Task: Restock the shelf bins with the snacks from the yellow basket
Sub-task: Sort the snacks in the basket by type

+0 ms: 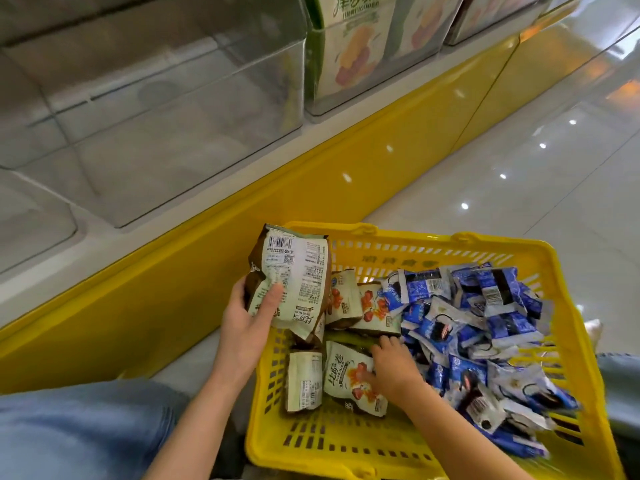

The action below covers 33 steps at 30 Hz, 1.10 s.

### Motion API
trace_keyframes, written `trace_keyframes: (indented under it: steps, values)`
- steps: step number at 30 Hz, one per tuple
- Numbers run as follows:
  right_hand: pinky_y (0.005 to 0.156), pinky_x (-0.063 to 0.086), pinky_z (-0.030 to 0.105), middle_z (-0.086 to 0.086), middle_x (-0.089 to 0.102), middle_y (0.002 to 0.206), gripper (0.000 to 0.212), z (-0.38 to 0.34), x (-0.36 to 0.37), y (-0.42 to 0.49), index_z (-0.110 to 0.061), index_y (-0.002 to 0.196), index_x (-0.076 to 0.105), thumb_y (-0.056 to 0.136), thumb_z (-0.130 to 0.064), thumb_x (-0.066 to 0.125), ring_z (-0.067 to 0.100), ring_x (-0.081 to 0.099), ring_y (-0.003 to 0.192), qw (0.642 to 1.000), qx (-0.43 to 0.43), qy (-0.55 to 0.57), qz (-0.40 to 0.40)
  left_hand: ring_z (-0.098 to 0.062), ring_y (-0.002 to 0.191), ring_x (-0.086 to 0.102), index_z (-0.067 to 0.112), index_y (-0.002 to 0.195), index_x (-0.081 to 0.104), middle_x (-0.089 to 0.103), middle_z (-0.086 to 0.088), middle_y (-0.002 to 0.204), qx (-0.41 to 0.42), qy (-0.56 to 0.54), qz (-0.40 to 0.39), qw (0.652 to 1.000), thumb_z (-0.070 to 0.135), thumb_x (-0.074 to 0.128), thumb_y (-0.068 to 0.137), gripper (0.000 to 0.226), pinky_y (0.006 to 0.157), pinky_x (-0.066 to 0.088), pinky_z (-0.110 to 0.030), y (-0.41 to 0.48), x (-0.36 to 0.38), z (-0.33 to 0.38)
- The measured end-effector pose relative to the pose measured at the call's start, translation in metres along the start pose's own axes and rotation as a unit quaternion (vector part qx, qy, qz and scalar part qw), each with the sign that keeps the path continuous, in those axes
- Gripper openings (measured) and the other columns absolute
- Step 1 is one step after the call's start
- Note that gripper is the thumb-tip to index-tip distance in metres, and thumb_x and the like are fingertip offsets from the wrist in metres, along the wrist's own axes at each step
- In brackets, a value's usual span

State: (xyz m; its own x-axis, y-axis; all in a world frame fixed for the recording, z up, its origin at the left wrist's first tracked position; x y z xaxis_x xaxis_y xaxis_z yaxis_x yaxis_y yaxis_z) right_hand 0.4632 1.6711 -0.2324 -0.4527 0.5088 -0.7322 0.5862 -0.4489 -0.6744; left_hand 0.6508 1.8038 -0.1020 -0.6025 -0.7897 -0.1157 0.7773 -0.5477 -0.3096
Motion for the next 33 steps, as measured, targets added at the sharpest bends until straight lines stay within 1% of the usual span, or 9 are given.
trace_keyframes:
  steps: [5, 10, 13, 17, 20, 23, 28, 30, 33]
  values:
    - [0.093, 0.044, 0.031, 0.008, 0.047, 0.125, 0.055, -0.002, 0.003, 0.002, -0.013, 0.125, 0.039, 0.086, -0.047, 0.058, 0.023, 0.048, 0.112, 0.990, 0.002, 0.135, -0.040, -0.002, 0.099, 0.064, 0.035, 0.118, 0.047, 0.066, 0.015, 0.108, -0.006, -0.007, 0.007, 1.000, 0.060, 0.059, 0.065, 0.059, 0.080, 0.052, -0.025, 0.006, 0.002, -0.001]
    - [0.079, 0.050, 0.029, 0.002, 0.060, 0.116, 0.068, -0.005, -0.002, -0.001, -0.015, 0.129, 0.035, 0.081, -0.057, 0.058, 0.018, 0.058, 0.100, 0.990, -0.001, 0.126, -0.063, -0.007, 0.101, 0.064, 0.025, 0.125, 0.048, 0.066, 0.009, 0.112, 0.002, -0.015, 0.006, 1.000, 0.057, 0.060, 0.066, 0.068, 0.084, 0.053, -0.031, 0.007, 0.003, -0.001]
    - [0.058, 0.049, 0.021, -0.009, 0.061, 0.087, 0.050, 0.004, -0.016, -0.007, -0.021, 0.113, 0.047, 0.083, -0.062, 0.051, 0.006, 0.060, 0.074, 0.984, 0.017, 0.170, -0.041, -0.008, 0.101, 0.064, 0.022, 0.128, 0.047, 0.066, 0.008, 0.113, 0.008, -0.018, 0.004, 1.000, 0.056, 0.060, 0.067, 0.071, 0.081, 0.054, -0.028, 0.006, 0.004, -0.001]
    - [0.061, 0.051, 0.021, -0.002, 0.061, 0.085, 0.048, 0.022, -0.021, -0.015, -0.013, 0.101, 0.053, 0.090, -0.058, 0.042, 0.011, 0.061, 0.075, 0.963, 0.094, 0.233, -0.095, -0.004, 0.099, 0.064, 0.023, 0.127, 0.046, 0.066, 0.010, 0.111, 0.009, -0.022, 0.005, 1.000, 0.054, 0.060, 0.068, 0.069, 0.074, 0.054, -0.017, 0.003, 0.005, -0.002]
    - [0.069, 0.054, 0.024, 0.006, 0.064, 0.098, 0.050, 0.013, -0.003, -0.015, -0.004, 0.114, 0.052, 0.094, -0.049, 0.043, 0.020, 0.065, 0.088, 0.928, 0.135, 0.326, -0.118, -0.002, 0.098, 0.064, 0.024, 0.127, 0.047, 0.067, 0.013, 0.108, 0.009, -0.028, 0.004, 1.000, 0.053, 0.062, 0.068, 0.067, 0.072, 0.053, -0.015, 0.002, 0.006, -0.001]
    - [0.054, 0.047, 0.016, 0.004, 0.059, 0.103, 0.042, -0.002, 0.017, -0.018, -0.006, 0.120, 0.044, 0.096, -0.039, 0.045, 0.016, 0.060, 0.088, 0.892, 0.175, 0.414, -0.058, -0.003, 0.098, 0.064, 0.034, 0.118, 0.049, 0.067, 0.015, 0.107, 0.005, -0.027, 0.000, 1.000, 0.055, 0.062, 0.067, 0.056, 0.076, 0.055, -0.020, 0.001, 0.006, -0.001]
    - [0.090, 0.049, 0.035, 0.015, 0.054, 0.123, 0.025, -0.007, 0.032, -0.016, -0.005, 0.110, 0.037, 0.096, -0.022, 0.049, 0.029, 0.056, 0.113, 0.815, 0.211, 0.539, -0.012, -0.003, 0.099, 0.064, 0.037, 0.116, 0.048, 0.067, 0.015, 0.107, 0.003, -0.020, -0.003, 1.000, 0.057, 0.061, 0.065, 0.057, 0.077, 0.055, -0.022, -0.001, 0.005, 0.000]
    - [0.077, 0.051, 0.029, 0.012, 0.055, 0.117, 0.024, -0.005, 0.030, -0.016, -0.007, 0.108, 0.034, 0.096, -0.020, 0.049, 0.027, 0.059, 0.108, 0.801, 0.214, 0.559, -0.010, -0.002, 0.098, 0.064, 0.034, 0.118, 0.047, 0.066, 0.015, 0.106, 0.003, -0.016, -0.002, 1.000, 0.057, 0.061, 0.064, 0.060, 0.075, 0.055, -0.020, -0.001, 0.005, 0.000]
    - [0.051, 0.049, 0.019, 0.008, 0.062, 0.101, 0.027, -0.001, 0.035, -0.023, -0.008, 0.110, 0.035, 0.095, -0.024, 0.051, 0.014, 0.066, 0.076, 0.770, 0.216, 0.600, -0.026, 0.001, 0.097, 0.063, 0.032, 0.121, 0.046, 0.065, 0.018, 0.105, 0.004, -0.011, 0.005, 1.000, 0.058, 0.061, 0.064, 0.064, 0.073, 0.054, -0.017, 0.000, 0.004, 0.000]
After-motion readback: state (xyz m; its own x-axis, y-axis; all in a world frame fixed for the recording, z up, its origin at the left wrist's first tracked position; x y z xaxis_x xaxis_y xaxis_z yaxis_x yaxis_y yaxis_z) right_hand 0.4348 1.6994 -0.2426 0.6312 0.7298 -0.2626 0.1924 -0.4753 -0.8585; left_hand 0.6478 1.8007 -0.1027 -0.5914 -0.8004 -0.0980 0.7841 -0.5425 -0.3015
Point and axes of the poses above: each hand's wrist, its own y-axis towards the middle knuckle, its own x-axis out of the palm, z = x × y, the point moved 4 cm from there along y, towards the middle knuckle
